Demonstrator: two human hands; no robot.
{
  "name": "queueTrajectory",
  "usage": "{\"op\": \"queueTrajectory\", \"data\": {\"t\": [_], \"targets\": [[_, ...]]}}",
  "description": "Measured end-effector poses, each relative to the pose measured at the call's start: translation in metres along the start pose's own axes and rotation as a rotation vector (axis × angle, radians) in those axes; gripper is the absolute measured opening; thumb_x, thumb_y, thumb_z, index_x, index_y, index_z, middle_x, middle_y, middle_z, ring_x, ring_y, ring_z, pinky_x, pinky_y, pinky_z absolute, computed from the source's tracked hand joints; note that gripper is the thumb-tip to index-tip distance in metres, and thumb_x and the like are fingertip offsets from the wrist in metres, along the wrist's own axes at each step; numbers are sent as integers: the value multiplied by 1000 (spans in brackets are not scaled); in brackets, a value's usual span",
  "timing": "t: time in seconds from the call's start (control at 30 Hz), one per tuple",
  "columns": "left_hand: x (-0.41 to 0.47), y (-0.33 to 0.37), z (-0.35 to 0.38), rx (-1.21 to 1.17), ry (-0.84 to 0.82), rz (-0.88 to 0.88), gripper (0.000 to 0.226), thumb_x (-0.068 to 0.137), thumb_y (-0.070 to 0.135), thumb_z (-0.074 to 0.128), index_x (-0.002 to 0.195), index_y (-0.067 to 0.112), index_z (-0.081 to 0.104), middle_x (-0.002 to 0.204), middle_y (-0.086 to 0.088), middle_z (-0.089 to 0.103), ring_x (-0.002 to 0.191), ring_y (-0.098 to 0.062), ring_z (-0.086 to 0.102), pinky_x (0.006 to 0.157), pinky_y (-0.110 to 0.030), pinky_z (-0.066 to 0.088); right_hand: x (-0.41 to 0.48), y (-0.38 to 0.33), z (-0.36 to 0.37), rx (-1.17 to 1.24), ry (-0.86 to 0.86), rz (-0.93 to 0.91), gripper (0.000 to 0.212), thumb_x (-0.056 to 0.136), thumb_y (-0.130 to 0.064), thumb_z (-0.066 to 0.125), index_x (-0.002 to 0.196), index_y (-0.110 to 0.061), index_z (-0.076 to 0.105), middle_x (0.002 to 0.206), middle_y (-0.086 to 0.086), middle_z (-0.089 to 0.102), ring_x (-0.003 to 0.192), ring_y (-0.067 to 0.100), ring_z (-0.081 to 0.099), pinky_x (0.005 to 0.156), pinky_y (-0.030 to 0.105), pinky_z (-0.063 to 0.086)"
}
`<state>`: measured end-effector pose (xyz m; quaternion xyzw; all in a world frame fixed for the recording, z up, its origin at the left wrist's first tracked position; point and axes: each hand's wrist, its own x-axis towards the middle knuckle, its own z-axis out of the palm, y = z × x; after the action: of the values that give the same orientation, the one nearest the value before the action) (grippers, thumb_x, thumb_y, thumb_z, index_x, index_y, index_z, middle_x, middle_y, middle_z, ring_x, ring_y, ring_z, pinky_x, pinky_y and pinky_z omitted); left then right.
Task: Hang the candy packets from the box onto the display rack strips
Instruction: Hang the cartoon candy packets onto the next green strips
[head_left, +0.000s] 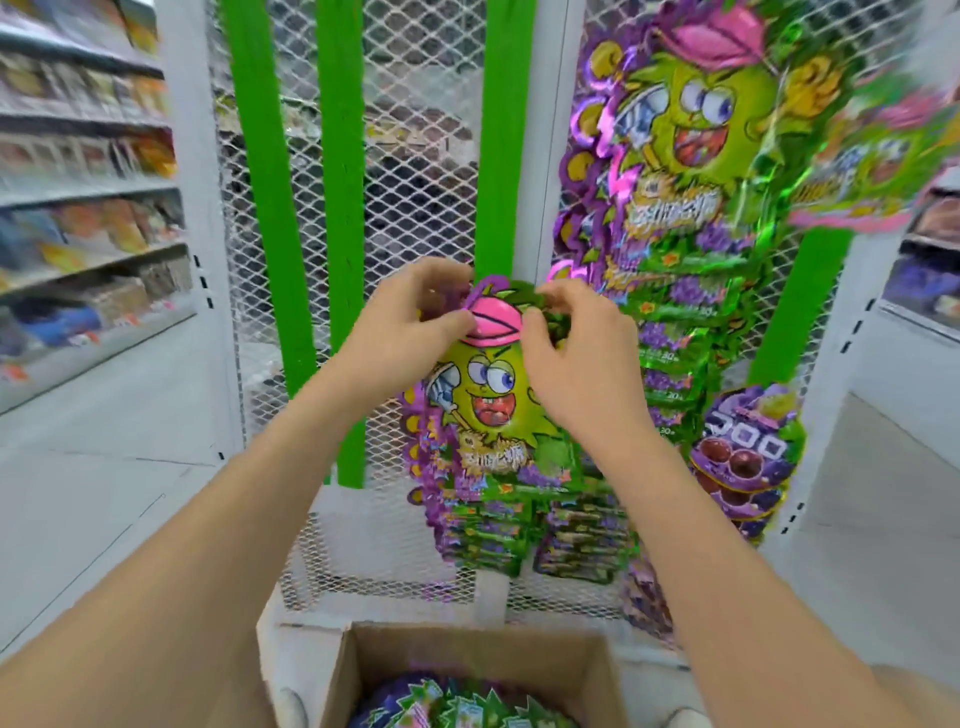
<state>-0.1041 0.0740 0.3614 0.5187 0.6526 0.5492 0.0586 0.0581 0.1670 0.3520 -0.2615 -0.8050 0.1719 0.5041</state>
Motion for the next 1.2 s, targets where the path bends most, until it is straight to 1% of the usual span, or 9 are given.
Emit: {"op": "queueTrajectory", "data": {"t": [0.17, 0.3, 0.5, 0.73, 0.87, 0.97, 1.03, 1.1, 1.2], "targets": [[43, 29, 11, -257, 143, -173, 75, 62, 18, 53, 136, 12, 62, 127, 0, 70, 114, -12, 65, 97, -27, 53, 54, -13, 3, -85, 124, -49, 23, 92, -31, 60, 104, -13, 69, 84, 3, 68, 84, 29, 60, 77, 35, 39], [56, 28, 19, -254, 171, -203, 40, 82, 17, 57, 119, 15, 73, 105, 1, 74, 95, -13, 65, 81, -28, 51, 79, -17, 2, -103, 119, -100, 25, 95, -32, 56, 104, -12, 68, 89, 7, 72, 87, 33, 62, 80, 40, 43], [75, 13, 5, -404, 118, -376, 54, 65, 61, 77, 103, 23, 82, 108, -8, 81, 104, -30, 77, 108, -53, 53, 96, -19, 8, -104, 43, -100, 32, 102, -31, 59, 122, -6, 65, 116, 16, 72, 112, 38, 63, 92, 44, 45], [71, 14, 1, -413, 20, -346, 41, 69, 46, 78, 99, 19, 85, 105, -14, 81, 103, -37, 77, 106, -57, 55, 89, -20, 9, -164, -15, -5, 35, 102, -35, 59, 119, -6, 68, 115, 18, 70, 113, 42, 60, 90, 44, 45], [58, 15, 0, -238, 20, -248, 23, 85, 42, 73, 91, 23, 85, 100, -4, 82, 102, -26, 77, 106, -49, 55, 73, -12, 12, -195, -42, 13, 33, 103, -37, 56, 111, -7, 66, 108, 18, 67, 108, 40, 57, 79, 42, 37], [43, 10, 5, -19, 89, -32, 14, 103, 28, 64, 95, 22, 73, 89, 3, 76, 82, -3, 69, 86, -28, 52, 60, -5, 13, -220, -59, -2, 34, 104, -38, 57, 115, -8, 66, 108, 18, 69, 108, 41, 58, 80, 43, 41], [34, 2, 9, 229, 199, 99, 12, 103, 31, 64, 113, 25, 65, 93, 4, 72, 89, -13, 69, 88, -38, 53, 50, -1, 14, -260, -1, -62, 32, 102, -34, 63, 120, -8, 66, 111, 15, 70, 109, 38, 60, 88, 44, 44], [22, -10, 16, 497, 283, 178, 39, 99, 30, 67, 136, 25, 56, 117, -1, 68, 112, -27, 61, 97, -48, 46, 38, 5, 12, -339, 138, -204, 31, 95, -24, 67, 123, -9, 66, 112, 11, 68, 108, 35, 60, 93, 46, 47], [-12, -27, 28, 655, 385, 322, 47, 95, 22, 69, 140, 20, 56, 135, -8, 54, 124, -32, 49, 100, -47, 41, -9, 18, 14, -234, 204, -392, 30, 86, -7, 62, 115, -9, 69, 106, 8, 67, 102, 31, 60, 90, 42, 48]]}}
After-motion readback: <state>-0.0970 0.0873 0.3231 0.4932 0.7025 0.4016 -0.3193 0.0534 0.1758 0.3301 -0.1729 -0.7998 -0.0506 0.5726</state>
